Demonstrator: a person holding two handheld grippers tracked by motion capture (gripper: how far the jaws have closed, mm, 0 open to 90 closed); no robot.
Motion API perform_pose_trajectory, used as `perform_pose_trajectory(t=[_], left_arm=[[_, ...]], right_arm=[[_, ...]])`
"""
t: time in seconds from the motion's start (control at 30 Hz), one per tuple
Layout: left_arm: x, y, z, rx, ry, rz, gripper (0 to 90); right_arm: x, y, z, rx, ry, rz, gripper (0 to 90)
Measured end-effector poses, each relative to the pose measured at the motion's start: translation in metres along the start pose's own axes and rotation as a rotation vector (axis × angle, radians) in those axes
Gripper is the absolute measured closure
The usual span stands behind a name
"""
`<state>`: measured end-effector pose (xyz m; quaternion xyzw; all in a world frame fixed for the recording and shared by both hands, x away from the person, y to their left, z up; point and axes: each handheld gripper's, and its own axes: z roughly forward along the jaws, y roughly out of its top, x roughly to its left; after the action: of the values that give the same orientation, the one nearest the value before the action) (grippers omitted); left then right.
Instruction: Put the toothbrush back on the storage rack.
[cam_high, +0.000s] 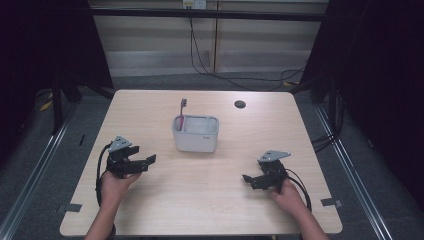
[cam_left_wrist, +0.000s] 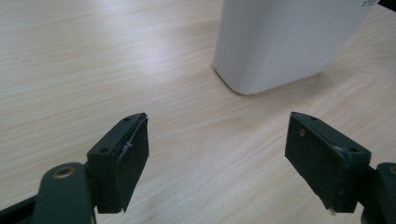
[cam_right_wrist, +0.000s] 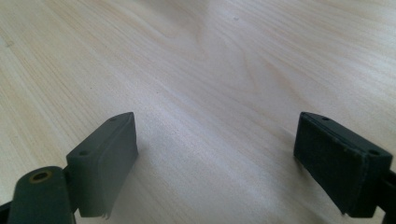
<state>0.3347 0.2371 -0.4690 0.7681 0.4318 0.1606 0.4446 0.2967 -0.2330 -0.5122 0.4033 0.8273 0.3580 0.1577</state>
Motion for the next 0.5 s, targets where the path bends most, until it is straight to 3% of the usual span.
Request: perform_pose_trajectory(t=[0.5], left_arm=[[-0.0006, -0.0103, -0.0040, 0.037, 0.020, 0.047, 22.1]], right_arm=[[-0.0001, 0.0000, 0.0001, -0.001, 0.000, -0.001, 12.9]])
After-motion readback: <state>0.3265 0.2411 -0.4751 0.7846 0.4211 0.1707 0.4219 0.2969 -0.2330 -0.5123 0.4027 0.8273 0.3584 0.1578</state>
